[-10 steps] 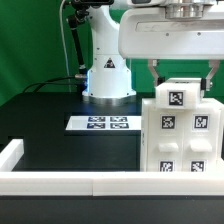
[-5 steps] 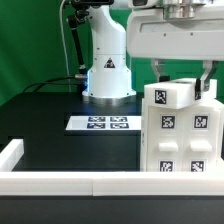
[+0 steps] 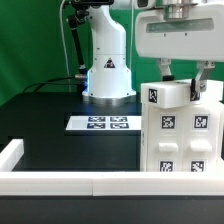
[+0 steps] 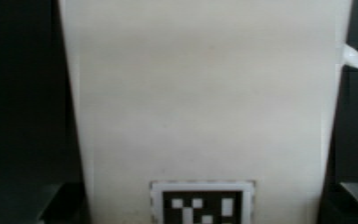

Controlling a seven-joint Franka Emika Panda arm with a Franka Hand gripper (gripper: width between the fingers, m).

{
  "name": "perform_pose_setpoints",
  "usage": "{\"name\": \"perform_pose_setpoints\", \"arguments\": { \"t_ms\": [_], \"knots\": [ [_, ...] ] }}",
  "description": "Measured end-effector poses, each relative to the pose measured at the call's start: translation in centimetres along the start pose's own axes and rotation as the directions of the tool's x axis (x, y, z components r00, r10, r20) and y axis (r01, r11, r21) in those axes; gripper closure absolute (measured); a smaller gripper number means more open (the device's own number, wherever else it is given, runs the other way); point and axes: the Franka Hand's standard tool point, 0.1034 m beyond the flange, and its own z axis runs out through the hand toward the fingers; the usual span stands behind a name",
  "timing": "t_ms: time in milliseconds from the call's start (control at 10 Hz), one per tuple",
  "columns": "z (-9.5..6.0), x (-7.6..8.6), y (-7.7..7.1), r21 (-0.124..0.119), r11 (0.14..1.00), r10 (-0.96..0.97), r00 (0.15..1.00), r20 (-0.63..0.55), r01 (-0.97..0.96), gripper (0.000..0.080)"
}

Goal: Assemble cabinet

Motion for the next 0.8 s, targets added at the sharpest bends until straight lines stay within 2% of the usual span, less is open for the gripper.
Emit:
{"name": "perform_pose_setpoints", "arguments": {
  "t_ms": [200,400,600,800],
  "knots": [
    [-0.01,-0.09,0.0,0.005,0.97,0.241,0.97,0.029,-0.241,0.0246],
    [-0.03,-0.14,-0.03,0.0,0.916,0.402,0.915,0.031,-0.402,0.0246],
    [-0.02,-0.06,0.28,-0.02,0.83,0.558,0.829,0.026,-0.558,0.0246],
    [-0.02,0.01,0.39,-0.031,0.785,0.62,0.784,0.04,-0.619,0.0246]
  ]
}}
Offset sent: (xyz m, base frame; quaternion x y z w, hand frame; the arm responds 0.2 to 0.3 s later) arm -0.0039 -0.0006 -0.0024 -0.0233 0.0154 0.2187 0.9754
